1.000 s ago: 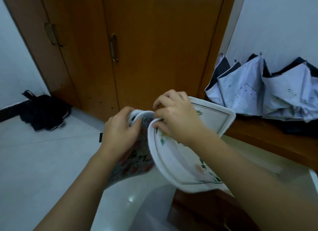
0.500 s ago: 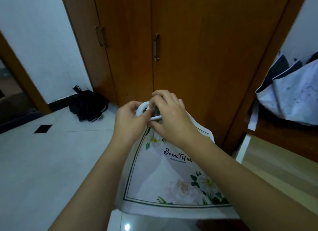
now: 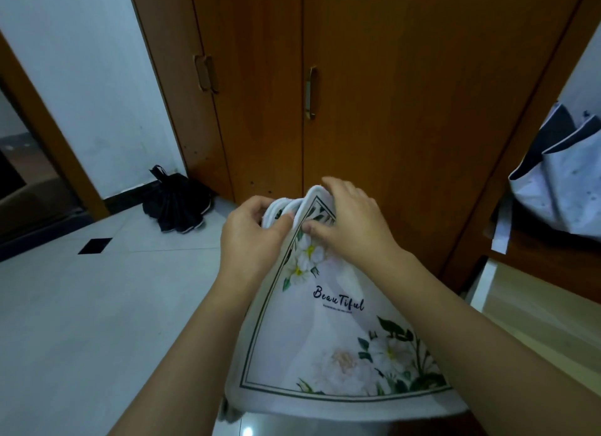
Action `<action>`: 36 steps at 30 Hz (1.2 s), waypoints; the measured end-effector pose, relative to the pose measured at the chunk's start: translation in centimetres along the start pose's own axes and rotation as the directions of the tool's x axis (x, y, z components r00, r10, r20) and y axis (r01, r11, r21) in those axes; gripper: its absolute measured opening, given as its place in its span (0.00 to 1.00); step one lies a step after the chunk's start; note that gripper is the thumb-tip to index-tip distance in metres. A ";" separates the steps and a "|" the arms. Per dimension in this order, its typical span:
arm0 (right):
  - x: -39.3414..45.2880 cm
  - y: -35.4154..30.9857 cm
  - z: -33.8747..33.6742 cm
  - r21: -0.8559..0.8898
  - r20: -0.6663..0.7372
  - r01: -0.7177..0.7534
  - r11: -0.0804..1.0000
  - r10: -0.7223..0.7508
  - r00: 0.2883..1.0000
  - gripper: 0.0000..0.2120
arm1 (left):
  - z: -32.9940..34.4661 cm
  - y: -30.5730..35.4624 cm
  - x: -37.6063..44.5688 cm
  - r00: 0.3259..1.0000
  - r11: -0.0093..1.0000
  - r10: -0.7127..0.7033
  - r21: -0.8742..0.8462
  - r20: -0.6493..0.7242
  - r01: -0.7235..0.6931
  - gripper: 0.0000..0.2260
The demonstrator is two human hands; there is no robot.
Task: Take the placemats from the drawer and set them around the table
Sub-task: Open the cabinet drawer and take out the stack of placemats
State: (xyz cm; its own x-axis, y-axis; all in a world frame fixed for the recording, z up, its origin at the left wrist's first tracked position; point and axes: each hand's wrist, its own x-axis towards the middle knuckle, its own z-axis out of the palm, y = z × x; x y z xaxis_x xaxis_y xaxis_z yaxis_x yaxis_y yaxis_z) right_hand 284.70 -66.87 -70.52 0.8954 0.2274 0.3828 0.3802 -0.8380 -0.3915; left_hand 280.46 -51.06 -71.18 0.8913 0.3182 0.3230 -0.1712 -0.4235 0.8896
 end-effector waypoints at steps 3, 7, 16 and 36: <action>0.3 0.2 0.1 0.063 0.076 -0.017 0.998 0.012 0.997 0.24 | -0.2 0.1 0.0 1.000 1.000 -0.017 -0.013 -0.020 0.017 0.05; -0.3 -1.1 0.7 0.028 0.031 0.123 0.992 -0.123 0.992 0.30 | -0.6 0.2 0.0 0.997 0.999 -0.045 -0.017 -0.055 0.044 0.05; -0.6 -1.3 2.0 -0.103 -0.020 0.123 0.987 -0.126 0.992 0.33 | -0.1 -0.2 -0.1 0.998 0.999 -0.031 -0.011 -0.051 0.031 0.06; -3.4 3.2 2.5 0.172 0.132 -0.076 0.982 0.054 0.990 0.10 | 3.2 -0.6 -2.8 0.936 0.868 0.271 0.365 0.224 -0.338 0.06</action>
State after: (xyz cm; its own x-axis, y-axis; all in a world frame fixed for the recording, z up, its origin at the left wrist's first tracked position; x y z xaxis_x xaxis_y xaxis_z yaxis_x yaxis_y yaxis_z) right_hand 283.45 -69.07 -75.16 0.9373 0.2455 0.2473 0.3449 -0.7550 -0.5577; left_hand 279.40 -54.40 -73.64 0.8822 -0.0067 0.4708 -0.2966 -0.7844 0.5447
